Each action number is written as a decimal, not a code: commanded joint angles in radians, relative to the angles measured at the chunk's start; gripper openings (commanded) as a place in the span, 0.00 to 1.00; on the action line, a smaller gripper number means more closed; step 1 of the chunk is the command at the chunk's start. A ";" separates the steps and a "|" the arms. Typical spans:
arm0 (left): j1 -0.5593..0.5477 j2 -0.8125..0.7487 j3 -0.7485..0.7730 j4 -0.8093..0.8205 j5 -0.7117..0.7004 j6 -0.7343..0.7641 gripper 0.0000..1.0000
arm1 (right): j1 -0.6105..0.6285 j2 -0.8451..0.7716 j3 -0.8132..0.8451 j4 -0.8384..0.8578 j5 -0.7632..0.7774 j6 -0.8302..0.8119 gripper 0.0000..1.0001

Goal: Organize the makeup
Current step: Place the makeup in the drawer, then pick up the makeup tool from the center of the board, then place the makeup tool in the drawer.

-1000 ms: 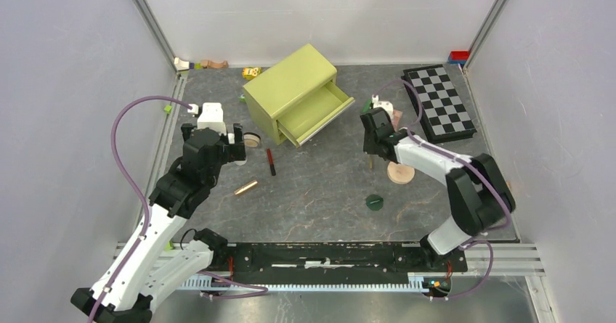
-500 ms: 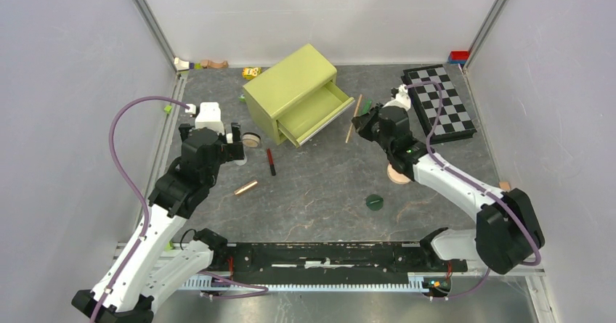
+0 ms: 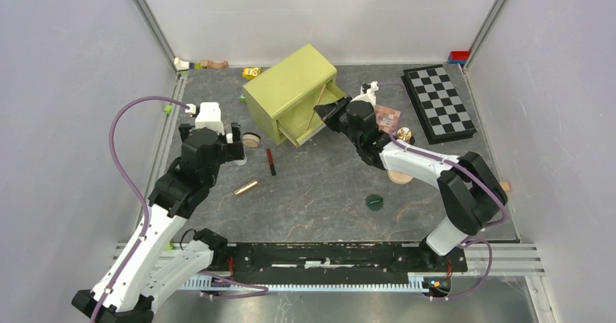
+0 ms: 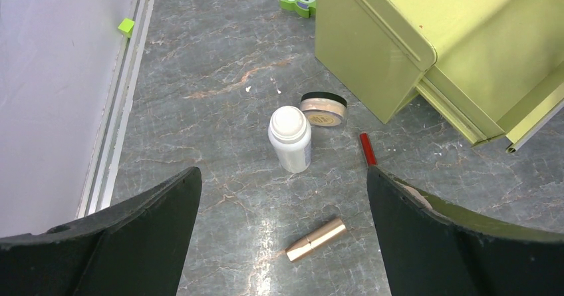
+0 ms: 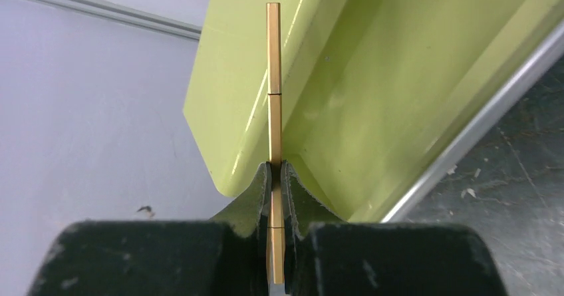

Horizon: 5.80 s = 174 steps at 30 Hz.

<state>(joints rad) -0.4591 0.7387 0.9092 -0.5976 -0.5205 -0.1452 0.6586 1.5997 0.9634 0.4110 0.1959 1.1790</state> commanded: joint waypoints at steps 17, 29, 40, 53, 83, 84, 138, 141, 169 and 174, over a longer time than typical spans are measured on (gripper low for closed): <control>0.013 -0.001 0.000 0.018 0.028 -0.044 1.00 | 0.013 0.113 0.131 0.048 0.092 0.018 0.34; 0.013 -0.001 0.001 0.017 0.025 -0.047 1.00 | 0.012 -0.039 0.224 -0.290 0.111 -0.458 0.36; 0.014 0.009 0.000 0.018 0.039 -0.048 1.00 | 0.013 -0.340 -0.007 -0.624 0.167 -0.810 0.42; 0.013 0.029 -0.007 0.027 0.056 -0.048 1.00 | 0.013 -0.521 -0.150 -0.911 0.185 -0.705 0.43; 0.012 0.046 -0.016 0.048 0.108 -0.048 1.00 | 0.076 -0.591 -0.417 -0.972 0.011 -0.529 0.39; 0.012 0.047 -0.016 0.048 0.107 -0.048 1.00 | 0.081 -0.583 -0.417 -0.973 0.015 -0.528 0.39; 0.013 0.060 -0.016 0.055 0.124 -0.040 1.00 | 0.105 -0.405 -0.153 -0.850 0.144 -0.637 0.04; 0.012 0.061 -0.015 0.054 0.126 -0.040 1.00 | 0.105 -0.345 -0.054 -0.842 0.139 -0.665 0.04; 0.014 0.042 -0.013 0.058 0.121 -0.036 1.00 | 0.102 0.284 0.717 -0.715 -0.110 -0.858 0.21; 0.014 0.045 -0.013 0.059 0.126 -0.036 1.00 | 0.101 0.270 0.700 -0.713 -0.101 -0.860 0.35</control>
<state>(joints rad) -0.4492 0.7914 0.8928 -0.5739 -0.4076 -0.1459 0.7593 1.8881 1.6325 -0.3328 0.0975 0.3325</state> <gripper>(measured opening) 0.997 0.328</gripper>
